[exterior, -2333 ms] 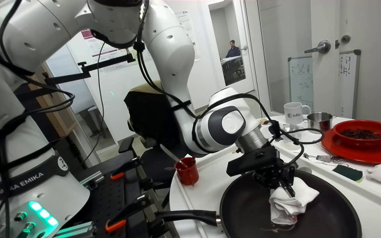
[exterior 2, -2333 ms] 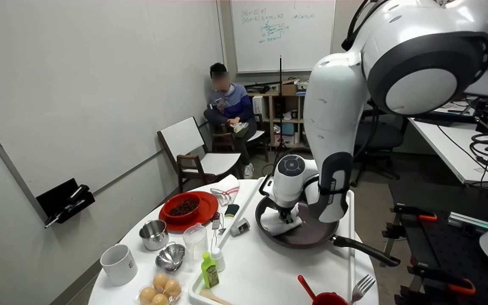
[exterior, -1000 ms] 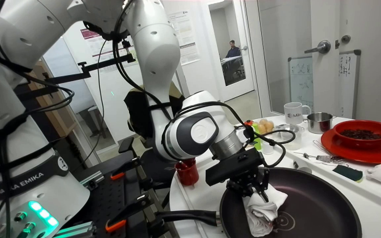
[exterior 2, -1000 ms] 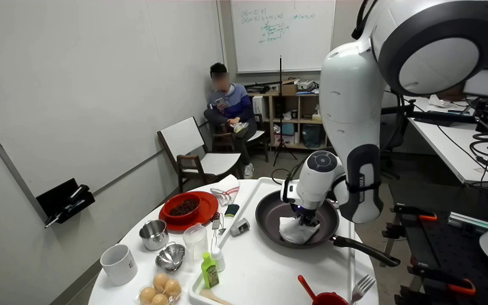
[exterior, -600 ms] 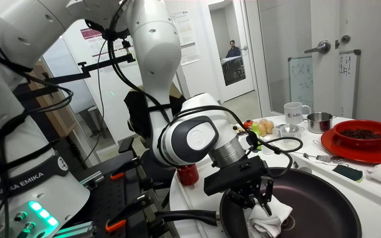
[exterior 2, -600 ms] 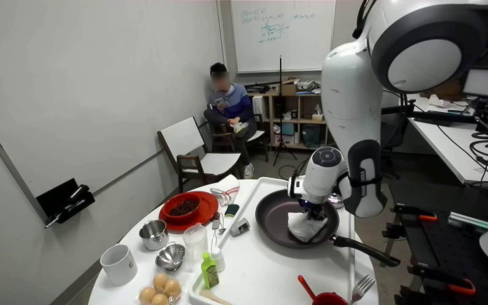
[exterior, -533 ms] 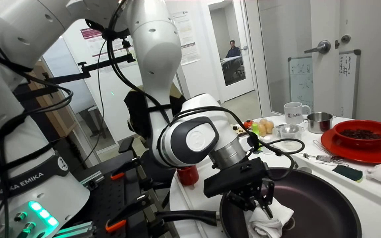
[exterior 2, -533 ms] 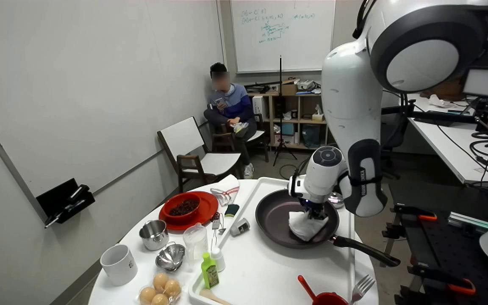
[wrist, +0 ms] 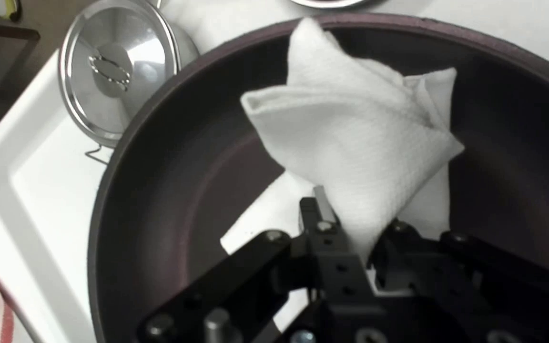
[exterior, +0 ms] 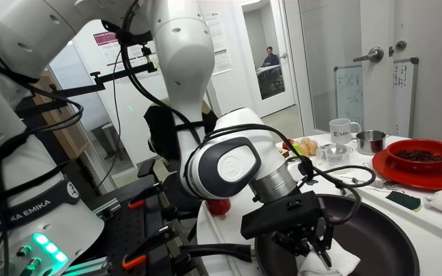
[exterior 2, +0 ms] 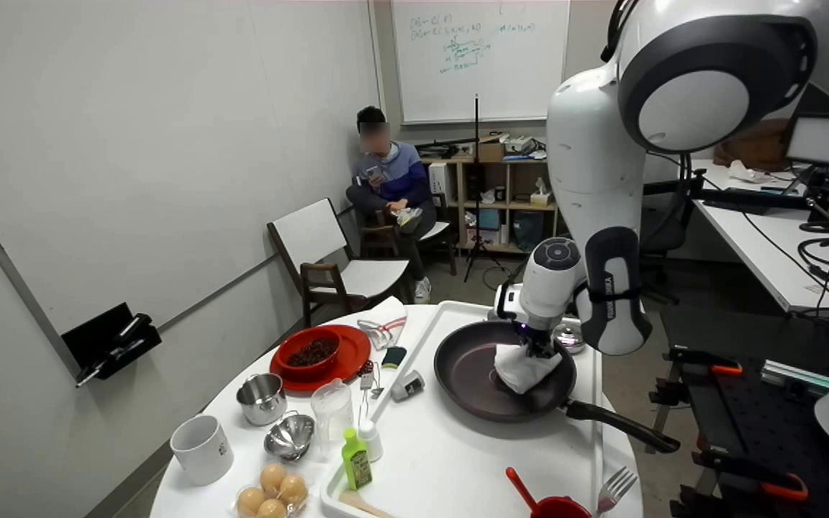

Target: Use the cloth to wipe the frying pan.

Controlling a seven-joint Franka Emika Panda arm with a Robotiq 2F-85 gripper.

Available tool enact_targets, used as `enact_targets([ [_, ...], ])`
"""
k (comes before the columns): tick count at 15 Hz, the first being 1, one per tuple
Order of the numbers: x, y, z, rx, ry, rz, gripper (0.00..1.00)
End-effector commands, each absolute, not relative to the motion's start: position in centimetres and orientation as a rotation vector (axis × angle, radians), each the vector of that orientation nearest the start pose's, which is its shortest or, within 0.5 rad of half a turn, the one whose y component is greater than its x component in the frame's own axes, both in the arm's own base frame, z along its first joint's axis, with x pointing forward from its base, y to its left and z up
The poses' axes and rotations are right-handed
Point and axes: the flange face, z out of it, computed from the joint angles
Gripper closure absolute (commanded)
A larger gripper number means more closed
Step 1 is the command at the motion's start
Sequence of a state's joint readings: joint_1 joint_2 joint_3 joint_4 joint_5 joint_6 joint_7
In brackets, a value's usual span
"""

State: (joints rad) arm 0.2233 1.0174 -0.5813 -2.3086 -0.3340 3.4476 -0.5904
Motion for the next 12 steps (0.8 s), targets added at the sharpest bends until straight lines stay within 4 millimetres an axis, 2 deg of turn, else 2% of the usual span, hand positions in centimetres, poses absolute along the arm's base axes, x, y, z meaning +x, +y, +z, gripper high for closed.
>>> enact_targets([
  [1,44.4,-20.3,0.5,-3.319,-1.349,0.037,0.92],
  [7,46.8,-23.7,0.2,-3.437,-1.085,0.055,0.92],
  [12,48.2,-24.5,-0.4,-3.488,-0.952,0.080,0.92],
])
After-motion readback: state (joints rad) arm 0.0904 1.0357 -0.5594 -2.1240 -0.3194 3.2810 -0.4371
